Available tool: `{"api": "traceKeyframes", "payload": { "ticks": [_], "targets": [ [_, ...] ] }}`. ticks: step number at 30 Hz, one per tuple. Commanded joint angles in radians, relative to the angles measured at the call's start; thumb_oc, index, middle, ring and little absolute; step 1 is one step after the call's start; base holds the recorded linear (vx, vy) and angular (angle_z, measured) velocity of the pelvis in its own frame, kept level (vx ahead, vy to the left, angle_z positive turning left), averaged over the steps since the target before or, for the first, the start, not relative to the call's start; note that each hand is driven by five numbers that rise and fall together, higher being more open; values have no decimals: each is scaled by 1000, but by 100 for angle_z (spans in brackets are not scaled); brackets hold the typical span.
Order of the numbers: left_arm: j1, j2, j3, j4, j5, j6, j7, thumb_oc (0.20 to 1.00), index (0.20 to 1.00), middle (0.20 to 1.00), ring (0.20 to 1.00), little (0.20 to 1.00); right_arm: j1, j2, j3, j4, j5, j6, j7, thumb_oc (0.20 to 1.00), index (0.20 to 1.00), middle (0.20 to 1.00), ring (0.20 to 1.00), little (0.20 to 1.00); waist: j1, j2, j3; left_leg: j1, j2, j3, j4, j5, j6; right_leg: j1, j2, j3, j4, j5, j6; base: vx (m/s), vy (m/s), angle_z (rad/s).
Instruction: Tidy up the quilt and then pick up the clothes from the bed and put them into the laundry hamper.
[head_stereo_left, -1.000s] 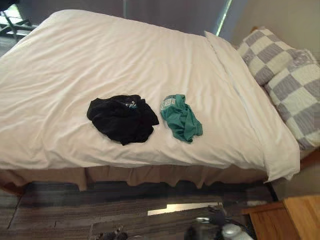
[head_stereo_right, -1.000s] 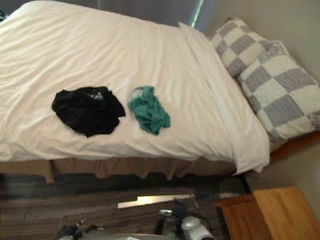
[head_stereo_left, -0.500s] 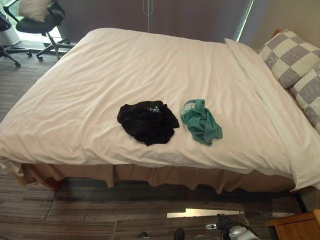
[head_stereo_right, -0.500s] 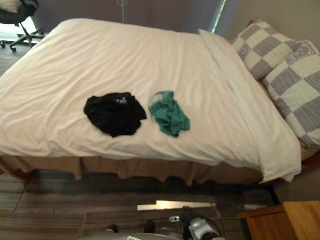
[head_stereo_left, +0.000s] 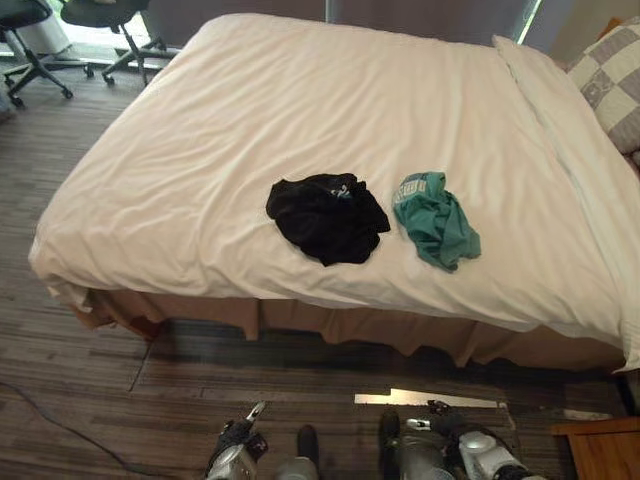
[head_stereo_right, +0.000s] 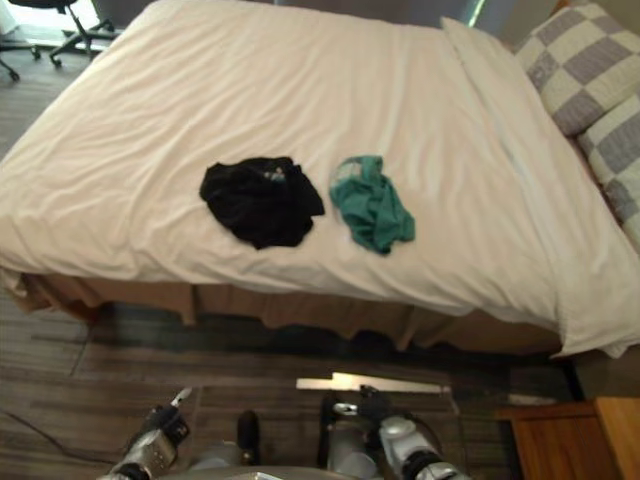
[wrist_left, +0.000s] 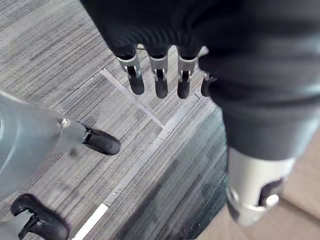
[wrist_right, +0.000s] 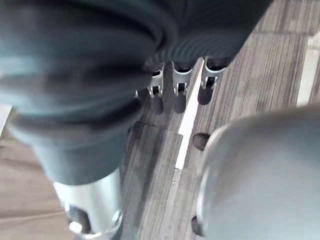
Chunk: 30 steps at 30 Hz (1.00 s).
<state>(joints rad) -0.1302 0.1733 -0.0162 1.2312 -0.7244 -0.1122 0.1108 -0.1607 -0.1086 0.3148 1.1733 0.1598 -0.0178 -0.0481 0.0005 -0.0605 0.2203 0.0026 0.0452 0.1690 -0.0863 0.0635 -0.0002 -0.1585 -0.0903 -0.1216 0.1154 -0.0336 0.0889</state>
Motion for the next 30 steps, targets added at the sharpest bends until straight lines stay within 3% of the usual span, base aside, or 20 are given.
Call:
{"api": "traceKeyframes", "payload": {
  "ticks": [1, 7, 8, 9, 12, 13, 14, 15, 16, 17, 18, 19, 21, 22, 23, 25, 28, 30],
  "targets": [
    [-6, -6, -1, 8, 25, -17, 6, 1000, 1000, 1000, 1000, 1000, -25, -18, -10, 15, 66, -23, -27, 1000, 1000, 1000, 1000, 1000, -12, 8, 57, 32, 0, -23, 15, -75, -19, 124, -4, 18, -104, -35, 9, 264, -72, 19],
    [31, 5, 100, 59, -50, -21, 34, 1000, 1000, 1000, 1000, 1000, -5, -60, -108, -49, 152, -60, -37, 1000, 1000, 1000, 1000, 1000, -38, 27, 51, 87, 20, 20, -1, -122, -25, 38, -34, -88, 49, -31, 49, 167, -44, -5],
    [37, 16, 125, 84, -59, -20, 42, 1000, 1000, 1000, 1000, 1000, 0, -75, -133, -67, 170, -69, -46, 1000, 1000, 1000, 1000, 1000, -50, 28, 53, 92, 25, 27, -1, -127, -32, 22, -37, -103, 14, -13, 48, 316, -172, -36],
    [63, 41, 154, 130, -49, -21, 50, 1000, 1000, 1000, 1000, 1000, 49, -115, -188, -120, 189, -92, -71, 1000, 1000, 1000, 1000, 1000, -74, 23, 50, 112, 32, 32, -1, -148, -50, 27, -37, -118, -101, -9, 37, 399, -217, -31],
    [98, 67, 211, 164, -51, -34, 94, 1000, 1000, 1000, 1000, 1000, 84, -165, -214, -224, 163, -123, -129, 1000, 1000, 1000, 1000, 1000, -77, 12, 35, 118, 43, 44, 30, -160, -73, 70, -38, -116, -174, 28, 32, 263, -144, 2],
    [131, 73, 239, 176, -57, -39, 107, 1000, 1000, 1000, 1000, 1000, 93, -197, -233, -262, 157, -132, -158, 1000, 1000, 1000, 1000, 1000, -79, 10, 35, 113, 47, 52, 90, -181, -79, 93, -32, -114, -193, 24, 26, 236, -98, -4],
    [153, 98, 308, 161, -98, -66, 156, 1000, 1000, 1000, 1000, 1000, 101, -272, -276, -397, 154, -145, -202, 1000, 1000, 1000, 1000, 1000, -77, 0, 39, 61, 46, 43, 253, -196, -100, 141, -19, -95, -203, -2, 4, 251, -138, -16],
    [134, 120, 311, 133, -104, -87, 192, 1000, 1000, 1000, 1000, 1000, 101, -292, -291, -432, 145, -146, -225, 1000, 1000, 1000, 1000, 1000, -70, -13, 56, 3, 52, 29, 341, -171, -113, 158, -18, -93, -203, -13, -7, 153, -94, -31],
    [132, 120, 310, 133, -104, -86, 193, 1000, 1000, 1000, 1000, 1000, 101, -291, -292, -434, 144, -145, -225, 1000, 1000, 1000, 1000, 1000, -71, -15, 54, -5, 50, 27, 345, -168, -112, 153, -20, -94, -203, -10, -7, 115, -3, -36],
    [129, 177, 348, 71, -108, -119, 256, 1000, 1000, 1000, 1000, 1000, 107, -340, -319, -523, 106, -142, -267, 1000, 1000, 1000, 1000, 1000, -76, -13, 53, -46, 90, 62, 263, -156, -105, 168, -25, -113, -203, -23, -1, 191, 72, -23],
    [125, 221, 375, 64, -82, -128, 308, 1000, 1000, 1000, 1000, 1000, 130, -361, -341, -541, 88, -134, -282, 1000, 1000, 1000, 1000, 1000, -84, -6, 47, -16, 103, 81, 210, -146, -111, 186, -24, -109, -203, -28, 2, 194, 72, -3],
    [124, 222, 375, 63, -81, -128, 309, 1000, 1000, 1000, 1000, 1000, 130, -360, -342, -543, 87, -134, -282, 1000, 1000, 1000, 1000, 1000, -83, -8, 47, -15, 100, 83, 204, -139, -110, 183, -25, -109, -203, -25, 1, 160, 87, 8],
    [195, 339, 431, -46, 41, -151, 375, 1000, 1000, 1000, 1000, 1000, 204, -406, -404, -638, 68, -134, -272, 1000, 1000, 1000, 1000, 1000, -101, 23, 10, 68, 114, 121, 68, -107, -108, 202, -12, -117, -203, -27, 13, 228, 135, -9],
    [197, 338, 432, -50, 43, -150, 378, 1000, 1000, 1000, 1000, 1000, 207, -405, -405, -641, 67, -133, -272, 1000, 1000, 1000, 1000, 1000, -101, 22, 8, 68, 113, 122, 61, -99, -107, 199, -13, -117, -203, -24, 12, 245, 140, -11],
    [223, 411, 472, -130, 129, -148, 404, 1000, 1000, 1000, 1000, 1000, 250, -439, -458, -707, 37, -124, -279, 1000, 1000, 1000, 1000, 1000, -111, 33, -13, 108, 109, 144, 13, -84, -112, 207, -16, -119, -203, -23, 22, 81, 57, -4],
    [241, 434, 489, -181, 180, -144, 423, 1000, 1000, 1000, 1000, 1000, 267, -445, -477, -744, 13, -113, -280, 1000, 1000, 1000, 1000, 1000, -112, 36, -23, 118, 106, 151, 4, -82, -110, 207, -18, -116, -203, -17, 25, 101, 72, 7],
    [270, 551, 576, -346, 306, -153, 474, 1000, 1000, 1000, 1000, 1000, 288, -475, -536, -805, -63, -92, -299, 1000, 1000, 1000, 1000, 1000, -113, 50, -35, 146, 98, 153, -1, -104, -107, 224, -33, -115, -203, -15, 40, 104, 74, 14],
    [276, 570, 596, -385, 335, -152, 484, 1000, 1000, 1000, 1000, 1000, 281, -470, -543, -822, -65, -92, -299, 1000, 1000, 1000, 1000, 1000, -114, 49, -37, 145, 93, 153, -1, -104, -104, 220, -40, -116, -203, -8, 43, 30, 46, 8]
  ]
}}
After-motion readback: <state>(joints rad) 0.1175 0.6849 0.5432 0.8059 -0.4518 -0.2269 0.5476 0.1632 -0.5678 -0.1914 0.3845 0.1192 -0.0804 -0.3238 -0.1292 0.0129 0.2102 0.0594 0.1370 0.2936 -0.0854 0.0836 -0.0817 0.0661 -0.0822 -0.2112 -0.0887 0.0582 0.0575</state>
